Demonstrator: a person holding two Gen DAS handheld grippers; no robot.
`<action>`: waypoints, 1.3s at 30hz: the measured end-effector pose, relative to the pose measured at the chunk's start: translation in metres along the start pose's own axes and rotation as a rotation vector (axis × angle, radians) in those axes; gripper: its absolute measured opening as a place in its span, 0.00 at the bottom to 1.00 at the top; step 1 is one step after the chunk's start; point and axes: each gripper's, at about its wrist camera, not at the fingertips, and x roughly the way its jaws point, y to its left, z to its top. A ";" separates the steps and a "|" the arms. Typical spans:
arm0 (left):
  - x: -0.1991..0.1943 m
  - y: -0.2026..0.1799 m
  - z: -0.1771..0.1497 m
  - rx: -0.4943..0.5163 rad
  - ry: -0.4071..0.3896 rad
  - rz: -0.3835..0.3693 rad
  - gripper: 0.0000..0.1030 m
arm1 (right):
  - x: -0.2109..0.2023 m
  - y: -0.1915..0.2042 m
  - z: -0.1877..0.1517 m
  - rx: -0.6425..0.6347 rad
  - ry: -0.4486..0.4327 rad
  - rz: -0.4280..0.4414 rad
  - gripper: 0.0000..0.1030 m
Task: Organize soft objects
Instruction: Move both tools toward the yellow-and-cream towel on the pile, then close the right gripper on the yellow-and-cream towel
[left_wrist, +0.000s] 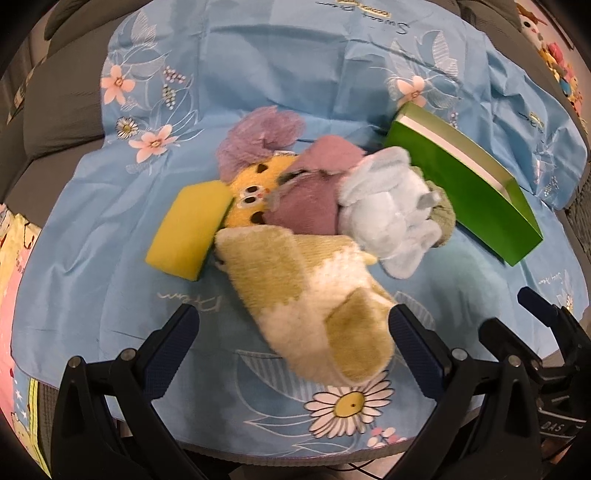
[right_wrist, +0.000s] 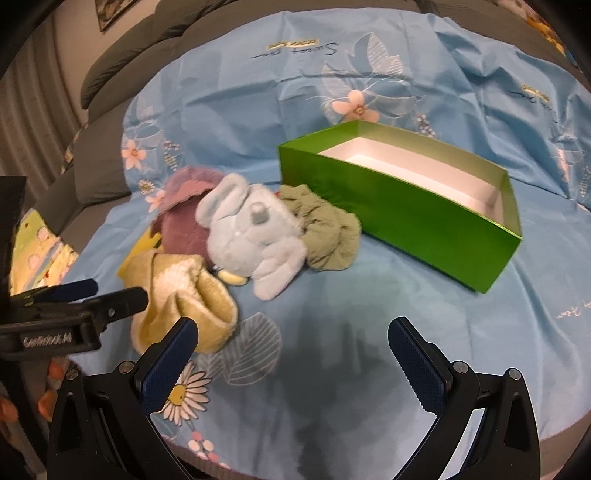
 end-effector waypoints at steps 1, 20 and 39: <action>0.000 0.003 0.000 -0.006 0.002 0.004 0.99 | 0.000 0.001 -0.001 -0.004 0.002 0.008 1.00; 0.014 0.028 -0.005 -0.048 0.062 -0.046 0.99 | 0.034 0.048 -0.016 -0.096 0.100 0.252 1.00; 0.035 0.006 0.010 0.036 0.082 -0.100 0.87 | 0.065 0.064 -0.008 -0.134 0.116 0.317 0.93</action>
